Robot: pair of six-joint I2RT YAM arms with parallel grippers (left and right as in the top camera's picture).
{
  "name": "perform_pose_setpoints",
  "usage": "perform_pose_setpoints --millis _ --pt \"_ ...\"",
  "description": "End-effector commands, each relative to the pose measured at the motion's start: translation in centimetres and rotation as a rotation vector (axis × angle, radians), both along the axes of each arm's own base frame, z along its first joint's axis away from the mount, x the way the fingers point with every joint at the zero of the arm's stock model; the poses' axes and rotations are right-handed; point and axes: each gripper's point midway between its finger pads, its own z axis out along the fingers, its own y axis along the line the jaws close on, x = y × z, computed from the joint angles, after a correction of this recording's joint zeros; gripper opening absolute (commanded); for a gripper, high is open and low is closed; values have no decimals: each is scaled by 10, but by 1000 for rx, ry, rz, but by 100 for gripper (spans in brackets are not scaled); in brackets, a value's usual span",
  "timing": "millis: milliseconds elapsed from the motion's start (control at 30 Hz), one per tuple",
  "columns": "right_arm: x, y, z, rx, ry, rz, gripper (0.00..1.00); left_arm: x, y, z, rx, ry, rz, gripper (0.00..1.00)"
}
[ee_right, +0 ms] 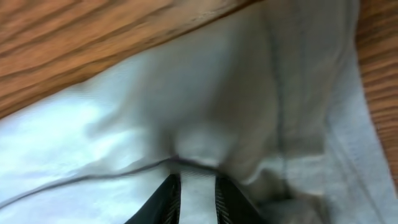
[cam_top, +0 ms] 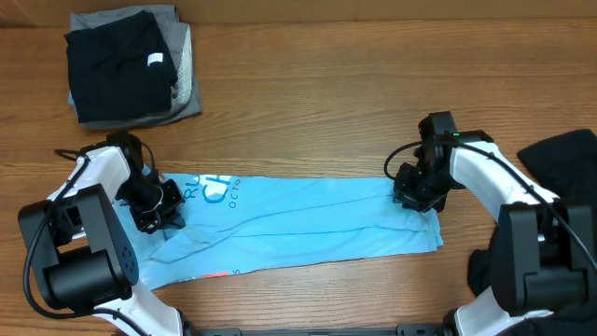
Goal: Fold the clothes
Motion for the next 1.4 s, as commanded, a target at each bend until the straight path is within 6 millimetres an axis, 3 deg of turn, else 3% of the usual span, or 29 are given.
perform_pose_setpoints --millis 0,300,433,667,767,800,867,900,933,967,1033,1100,1267,1367 --pt "-4 -14 -22 -74 56 -40 22 -9 41 -17 198 65 -19 6" --pt "-5 -51 -32 -242 87 -143 15 -12 71 -11 279 84 62 9" --pt "4 -55 -26 -248 67 -142 10 -8 77 -4 260 76 96 10" --pt "41 -54 23 -242 4 -145 9 24 77 34 251 24 72 7" --pt "52 -55 52 -237 -25 -149 19 40 71 58 249 -23 58 6" --pt "55 -55 62 -235 -39 -127 25 47 68 65 238 -52 58 14" --pt "58 -59 77 -233 -54 -99 78 61 59 83 199 -133 63 35" --pt "57 -61 80 -233 -51 -99 95 66 54 91 174 -172 54 48" --pt "56 -65 81 -234 -44 -111 100 71 48 100 139 -218 37 55" --pt "54 -71 81 -234 -36 -126 100 74 43 107 114 -251 24 66" --pt "51 -83 76 -235 -19 -162 100 77 36 118 81 -294 19 100" --pt "48 -89 65 -177 -19 -147 100 76 33 121 77 -298 17 100" --pt "29 -54 44 77 0 -42 100 72 30 115 69 -275 15 100" --pt "11 -44 27 113 43 -36 100 69 29 113 66 -266 15 100"
